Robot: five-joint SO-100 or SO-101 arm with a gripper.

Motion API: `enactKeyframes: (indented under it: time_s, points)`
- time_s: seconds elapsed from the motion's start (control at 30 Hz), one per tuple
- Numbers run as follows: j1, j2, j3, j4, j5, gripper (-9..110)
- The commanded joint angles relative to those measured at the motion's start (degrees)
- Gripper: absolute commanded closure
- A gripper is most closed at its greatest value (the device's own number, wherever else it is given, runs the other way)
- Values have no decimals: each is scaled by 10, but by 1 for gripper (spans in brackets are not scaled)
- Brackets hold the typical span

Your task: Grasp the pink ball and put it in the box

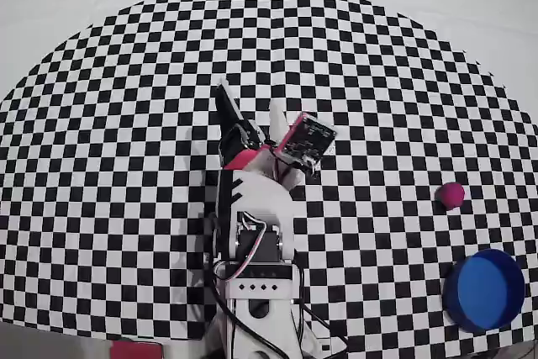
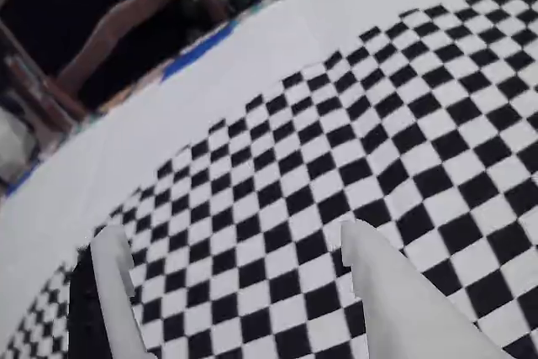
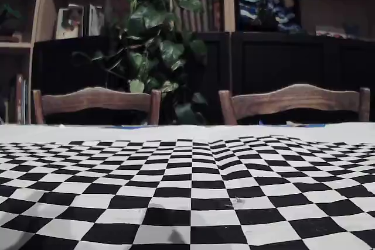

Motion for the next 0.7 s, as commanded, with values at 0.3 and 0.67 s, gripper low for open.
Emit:
enactKeyframes:
  time_s: [0.3,0.67]
  points:
    - [12,-2,4,-34,-233,72]
    - [44,-9,4,-35,-233,73]
